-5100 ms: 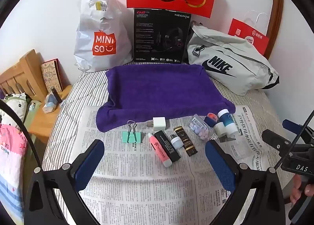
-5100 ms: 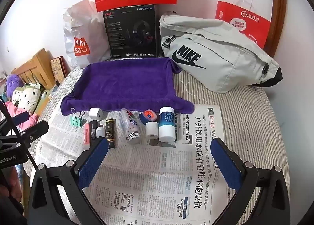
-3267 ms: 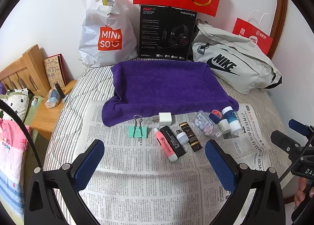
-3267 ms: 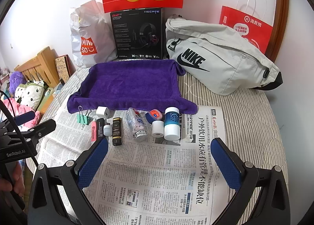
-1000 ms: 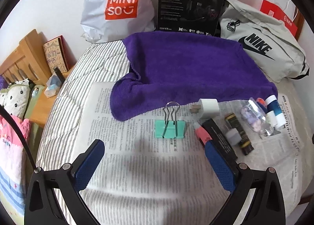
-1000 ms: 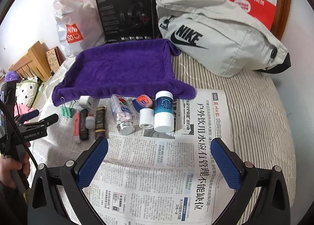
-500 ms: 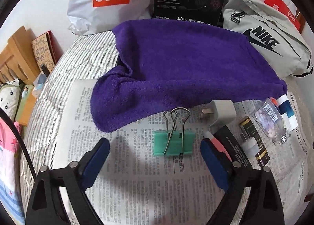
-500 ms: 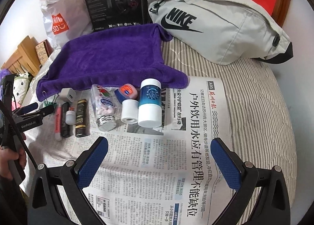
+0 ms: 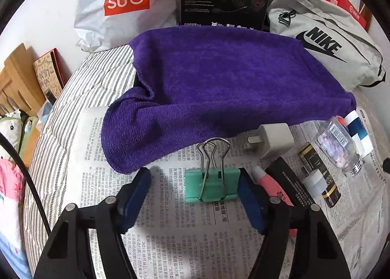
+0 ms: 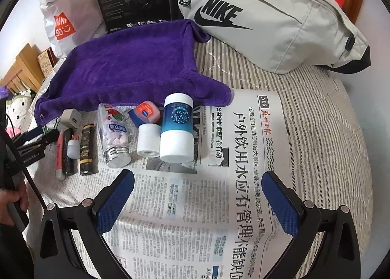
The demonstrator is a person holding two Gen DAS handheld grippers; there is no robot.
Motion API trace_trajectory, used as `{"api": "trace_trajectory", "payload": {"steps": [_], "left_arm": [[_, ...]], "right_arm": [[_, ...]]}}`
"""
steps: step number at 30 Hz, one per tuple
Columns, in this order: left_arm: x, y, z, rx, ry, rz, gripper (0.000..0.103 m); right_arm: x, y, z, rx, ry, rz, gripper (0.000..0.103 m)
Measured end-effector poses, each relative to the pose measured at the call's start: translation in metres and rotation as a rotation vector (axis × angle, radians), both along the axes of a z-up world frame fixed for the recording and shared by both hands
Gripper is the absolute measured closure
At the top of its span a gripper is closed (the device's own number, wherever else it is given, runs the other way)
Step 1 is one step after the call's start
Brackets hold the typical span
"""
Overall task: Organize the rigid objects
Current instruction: 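Grasp the green binder clip with the left tool while the right tool grasps the blue-white bottle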
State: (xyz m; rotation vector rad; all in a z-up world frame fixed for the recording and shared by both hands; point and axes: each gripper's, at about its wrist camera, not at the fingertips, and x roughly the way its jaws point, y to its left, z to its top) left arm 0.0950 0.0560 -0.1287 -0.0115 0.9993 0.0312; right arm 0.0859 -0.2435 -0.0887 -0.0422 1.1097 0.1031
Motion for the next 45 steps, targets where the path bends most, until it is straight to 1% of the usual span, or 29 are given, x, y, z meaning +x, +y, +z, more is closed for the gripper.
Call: {"api": "trace_trajectory", "payload": {"steps": [2, 5, 8, 11, 16, 17, 18, 19, 21, 28, 33, 40, 41, 42, 45], "left_arm": [[-0.001, -0.001, 0.001, -0.005, -0.005, -0.010, 0.048], [-0.003, -0.003, 0.002, -0.012, -0.007, -0.033, 0.059], [-0.005, -0.004, 0.002, -0.022, -0.009, -0.040, 0.064], [-0.005, -0.004, 0.002, -0.028, -0.008, -0.046, 0.064], [-0.006, -0.005, 0.003, -0.024, -0.003, -0.048, 0.064], [-0.006, -0.004, 0.003, -0.024, -0.003, -0.049, 0.064], [-0.007, -0.004, 0.003, -0.025, -0.002, -0.049, 0.064], [-0.006, -0.005, 0.003, -0.026, -0.002, -0.048, 0.064], [-0.007, -0.005, 0.002, -0.025, -0.002, -0.051, 0.064], [-0.006, -0.005, 0.002, -0.031, 0.005, -0.049, 0.064], [-0.006, -0.005, 0.002, -0.032, 0.005, -0.048, 0.064], [-0.006, -0.004, 0.002, -0.032, 0.006, -0.048, 0.064], [-0.006, -0.005, 0.002, -0.032, 0.006, -0.049, 0.064], [-0.006, -0.005, 0.002, -0.033, 0.005, -0.049, 0.064], [-0.005, -0.005, 0.003, -0.040, 0.005, -0.052, 0.064]], "right_arm": [[0.003, -0.001, -0.001, 0.012, -0.001, -0.002, 0.000], [0.010, -0.001, -0.003, 0.021, -0.005, -0.006, 0.000], [0.020, 0.000, -0.003, 0.023, -0.016, 0.000, 0.002], [0.034, 0.001, -0.003, 0.033, -0.032, 0.013, 0.004], [0.054, 0.005, -0.009, 0.037, -0.027, 0.037, 0.015], [0.056, 0.006, -0.011, 0.032, -0.023, 0.039, 0.019], [0.059, 0.007, -0.014, 0.024, -0.016, 0.044, 0.025], [0.061, 0.007, -0.016, 0.019, -0.013, 0.050, 0.027], [0.063, 0.008, -0.020, 0.023, -0.007, 0.065, 0.029], [0.067, 0.009, -0.034, 0.029, 0.009, 0.080, 0.032], [0.068, 0.008, -0.041, 0.058, 0.020, 0.091, 0.043], [0.067, 0.007, -0.041, 0.069, -0.014, 0.114, 0.051], [0.066, 0.007, -0.041, 0.071, -0.017, 0.116, 0.057], [0.066, 0.006, -0.040, 0.077, -0.019, 0.119, 0.067], [0.066, 0.004, -0.039, 0.104, -0.006, 0.122, 0.067]]}}
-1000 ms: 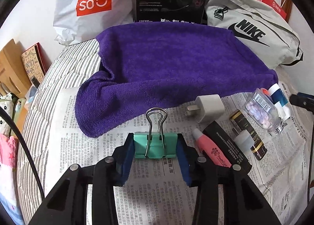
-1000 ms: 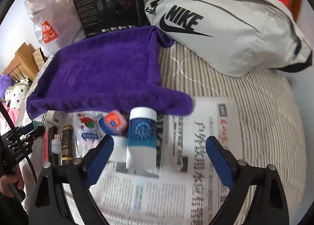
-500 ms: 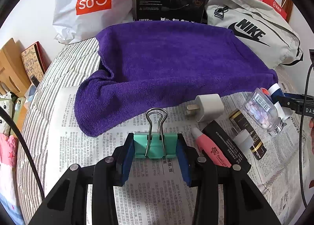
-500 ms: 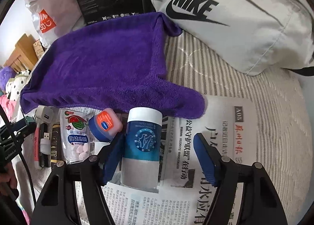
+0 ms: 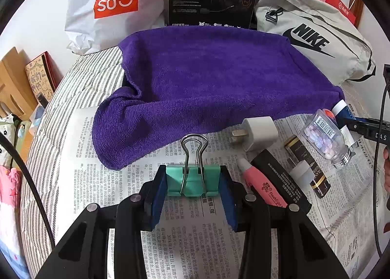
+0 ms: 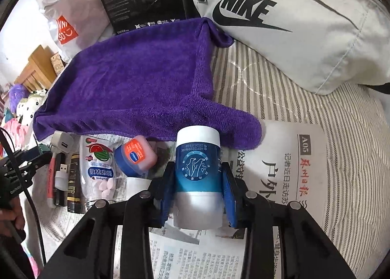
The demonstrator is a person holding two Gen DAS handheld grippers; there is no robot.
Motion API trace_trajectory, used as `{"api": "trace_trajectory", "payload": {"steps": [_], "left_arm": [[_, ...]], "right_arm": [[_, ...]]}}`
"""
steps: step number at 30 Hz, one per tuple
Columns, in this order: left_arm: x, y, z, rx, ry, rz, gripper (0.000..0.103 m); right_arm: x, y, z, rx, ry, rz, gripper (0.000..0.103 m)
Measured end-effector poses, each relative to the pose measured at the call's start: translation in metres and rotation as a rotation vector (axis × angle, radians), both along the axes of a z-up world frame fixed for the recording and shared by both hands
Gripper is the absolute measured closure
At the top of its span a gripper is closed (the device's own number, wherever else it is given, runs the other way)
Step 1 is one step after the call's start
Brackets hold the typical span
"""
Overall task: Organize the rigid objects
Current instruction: 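Grasp the green binder clip with the left tool while the right tool grasps the blue-white bottle, then carry the clip in the left tool while the right tool carries the bottle over the purple towel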
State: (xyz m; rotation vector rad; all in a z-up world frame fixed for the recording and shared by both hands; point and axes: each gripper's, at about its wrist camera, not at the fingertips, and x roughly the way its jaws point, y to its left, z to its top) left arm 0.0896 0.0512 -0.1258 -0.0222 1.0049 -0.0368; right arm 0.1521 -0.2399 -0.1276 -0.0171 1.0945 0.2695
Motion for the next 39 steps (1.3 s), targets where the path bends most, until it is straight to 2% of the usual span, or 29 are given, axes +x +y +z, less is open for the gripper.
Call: {"api": "trace_trajectory", "payload": {"steps": [9, 26, 39], "left_arm": [[-0.003, 0.010, 0.004, -0.063, 0.013, 0.006, 0.064], [-0.012, 0.018, 0.032, -0.090, -0.021, 0.010, 0.064], [0.019, 0.020, 0.073, -0.106, -0.093, -0.029, 0.064]], "right_arm": [[-0.010, -0.008, 0.004, 0.030, 0.002, 0.008, 0.067], [-0.025, -0.014, 0.025, 0.063, -0.037, 0.033, 0.067], [0.007, 0.011, 0.053, 0.052, -0.096, 0.107, 0.067]]}}
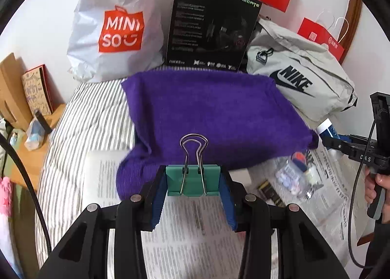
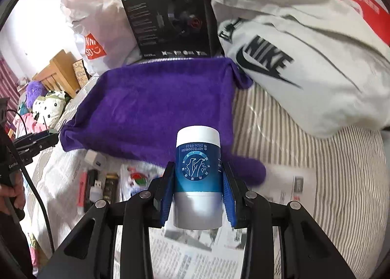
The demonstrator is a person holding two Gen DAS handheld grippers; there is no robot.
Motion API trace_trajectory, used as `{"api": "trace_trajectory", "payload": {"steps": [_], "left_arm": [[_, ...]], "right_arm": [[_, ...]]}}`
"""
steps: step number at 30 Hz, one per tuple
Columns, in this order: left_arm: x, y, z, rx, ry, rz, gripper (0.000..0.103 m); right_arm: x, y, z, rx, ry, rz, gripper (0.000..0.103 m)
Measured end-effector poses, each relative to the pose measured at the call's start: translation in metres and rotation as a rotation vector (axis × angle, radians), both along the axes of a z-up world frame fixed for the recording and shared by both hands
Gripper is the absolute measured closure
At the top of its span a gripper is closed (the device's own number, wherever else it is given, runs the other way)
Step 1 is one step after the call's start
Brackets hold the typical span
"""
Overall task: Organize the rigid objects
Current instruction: 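Carry the clip in the left tool while the right tool carries the bottle over the purple towel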
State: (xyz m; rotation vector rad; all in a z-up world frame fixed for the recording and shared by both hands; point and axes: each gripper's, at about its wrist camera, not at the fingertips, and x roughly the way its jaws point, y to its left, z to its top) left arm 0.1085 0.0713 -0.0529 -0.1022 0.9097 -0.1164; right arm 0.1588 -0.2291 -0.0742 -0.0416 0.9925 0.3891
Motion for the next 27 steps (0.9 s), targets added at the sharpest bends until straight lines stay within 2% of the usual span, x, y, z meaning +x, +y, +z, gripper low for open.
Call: {"api": "trace_trajectory", "payload": {"steps": [12, 27], "left_arm": [[0.067, 0.000, 0.003, -0.013, -0.002, -0.019, 0.064], [0.150, -0.010, -0.031, -0.018, 0.063, -0.025, 0.064]], "right_arm": [[0.054, 0.036, 0.001, -0.019, -0.010, 0.067, 0.067], [0.129, 0.076, -0.026, -0.044, 0.034, 0.084, 0.067]]}}
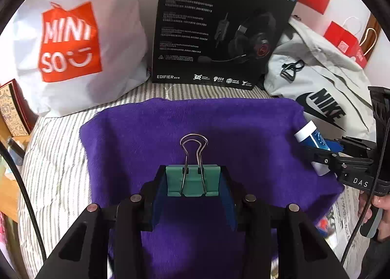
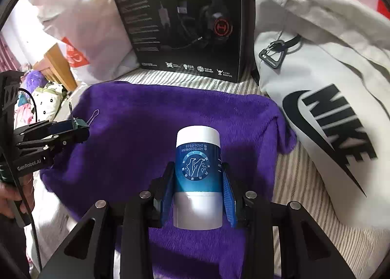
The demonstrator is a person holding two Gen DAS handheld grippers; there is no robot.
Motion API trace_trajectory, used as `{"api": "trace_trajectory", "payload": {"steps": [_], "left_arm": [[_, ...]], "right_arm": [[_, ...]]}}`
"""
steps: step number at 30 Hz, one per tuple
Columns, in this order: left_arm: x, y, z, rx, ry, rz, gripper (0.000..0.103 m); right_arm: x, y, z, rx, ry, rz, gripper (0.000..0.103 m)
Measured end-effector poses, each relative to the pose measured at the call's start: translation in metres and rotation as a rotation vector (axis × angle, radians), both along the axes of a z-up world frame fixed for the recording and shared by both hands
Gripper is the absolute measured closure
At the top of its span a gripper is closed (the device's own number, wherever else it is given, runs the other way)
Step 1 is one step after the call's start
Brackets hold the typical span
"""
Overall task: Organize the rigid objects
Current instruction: 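Carry the clip in the left tool while the right tool carries the bottle over the purple towel, then open the left tool on the towel while the right tool releases the bottle beside it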
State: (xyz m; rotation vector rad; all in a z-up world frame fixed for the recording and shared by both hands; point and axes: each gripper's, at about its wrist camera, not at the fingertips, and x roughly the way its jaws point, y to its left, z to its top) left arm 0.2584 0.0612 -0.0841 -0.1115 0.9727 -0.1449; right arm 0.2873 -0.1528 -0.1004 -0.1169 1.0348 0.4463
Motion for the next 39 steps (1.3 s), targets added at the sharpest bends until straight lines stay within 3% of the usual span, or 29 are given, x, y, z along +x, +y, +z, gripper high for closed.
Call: {"api": "trace_trajectory", "payload": {"steps": [15, 22, 27, 29, 31, 34, 39], "left_arm": [[0.038, 0.005, -0.028, 0.006, 0.080, 0.015, 0.064], [0.039, -0.002, -0.029, 0.060, 0.081, -0.002, 0.064], [0.034, -0.004, -0.029, 0.074, 0.084, -0.015, 0.057], [0.029, -0.005, -0.029, 0.062, 0.089, -0.027, 0.042], [0.022, -0.007, -0.029, 0.077, 0.089, -0.033, 0.037], [0.012, -0.011, -0.030, 0.118, 0.084, -0.023, 0.037], [-0.014, -0.005, -0.015, 0.109, 0.066, 0.009, 0.037]], "right_arm": [[0.042, 0.027, -0.031, -0.086, 0.038, 0.004, 0.067], [0.043, 0.034, -0.035, -0.114, 0.032, 0.028, 0.065], [0.038, 0.033, -0.036, -0.119, 0.043, 0.045, 0.053], [0.033, 0.030, -0.035, -0.116, 0.052, 0.044, 0.053], [0.025, 0.024, -0.033, -0.118, 0.057, 0.034, 0.053], [0.011, 0.015, -0.020, -0.087, 0.045, 0.018, 0.053], [-0.024, -0.001, 0.013, -0.041, -0.010, 0.006, 0.051]]}}
